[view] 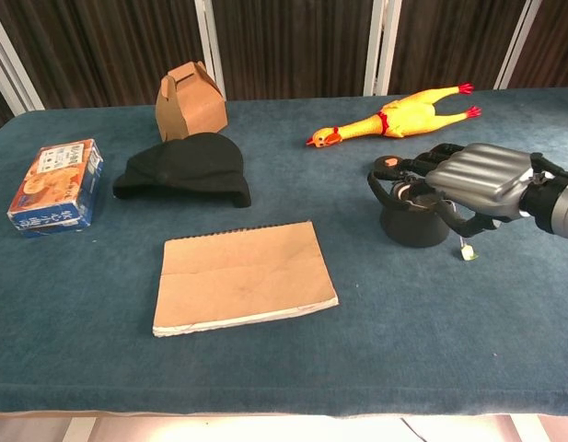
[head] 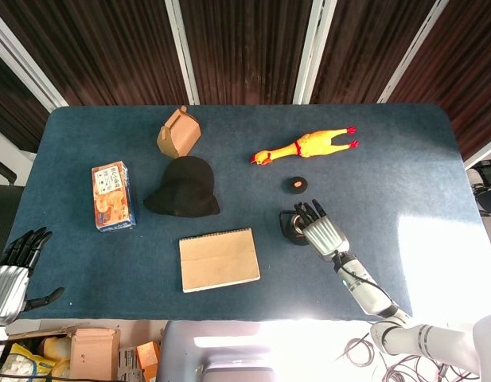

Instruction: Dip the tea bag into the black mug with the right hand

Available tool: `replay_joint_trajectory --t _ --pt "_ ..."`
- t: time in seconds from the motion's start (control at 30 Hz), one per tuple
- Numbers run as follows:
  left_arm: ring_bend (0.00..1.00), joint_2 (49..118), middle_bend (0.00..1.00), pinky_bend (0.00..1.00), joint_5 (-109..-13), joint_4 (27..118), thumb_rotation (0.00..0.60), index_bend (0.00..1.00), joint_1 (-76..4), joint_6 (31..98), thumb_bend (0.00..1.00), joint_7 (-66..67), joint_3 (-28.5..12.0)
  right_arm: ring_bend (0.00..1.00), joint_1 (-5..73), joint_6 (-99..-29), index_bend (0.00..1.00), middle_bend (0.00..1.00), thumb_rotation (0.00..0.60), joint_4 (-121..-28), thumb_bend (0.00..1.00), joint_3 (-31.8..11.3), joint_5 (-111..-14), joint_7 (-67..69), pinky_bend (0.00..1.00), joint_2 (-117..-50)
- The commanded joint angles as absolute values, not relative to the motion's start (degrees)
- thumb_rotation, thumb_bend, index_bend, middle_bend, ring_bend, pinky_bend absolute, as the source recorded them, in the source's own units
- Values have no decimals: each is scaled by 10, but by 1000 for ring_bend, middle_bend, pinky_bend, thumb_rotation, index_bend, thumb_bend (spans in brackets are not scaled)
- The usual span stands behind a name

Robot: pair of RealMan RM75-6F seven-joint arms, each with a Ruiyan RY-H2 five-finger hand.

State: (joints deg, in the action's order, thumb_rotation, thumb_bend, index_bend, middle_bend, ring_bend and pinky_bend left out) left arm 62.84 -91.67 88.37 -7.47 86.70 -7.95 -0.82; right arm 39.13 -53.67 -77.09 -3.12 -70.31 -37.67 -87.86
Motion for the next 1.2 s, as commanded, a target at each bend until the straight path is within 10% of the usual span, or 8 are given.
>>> replay_joint_trajectory --t 0.03,0.43,0.7,1.2 --pt "0 628 40 108 -918 884 600 0 -74 868 62 -79 -8 0 386 -550 354 0 600 -778 725 -30 -714 -368 0 -872" --pt "0 630 40 108 -921 886 600 0 -73 871 62 -74 -7 0 346 -631 316 0 600 -855 715 -23 -767 -332 0 -797" --pt "0 630 40 108 -925 886 600 0 -69 881 62 -75 -7 0 235 -804 189 0 600 -939 409 32 -877 -234 0 -699" --pt "0 642 40 108 -949 886 600 0 -76 876 43 -53 2 0 57 -1007 3 0 600 -893 342 67 -933 -105 0 -671"
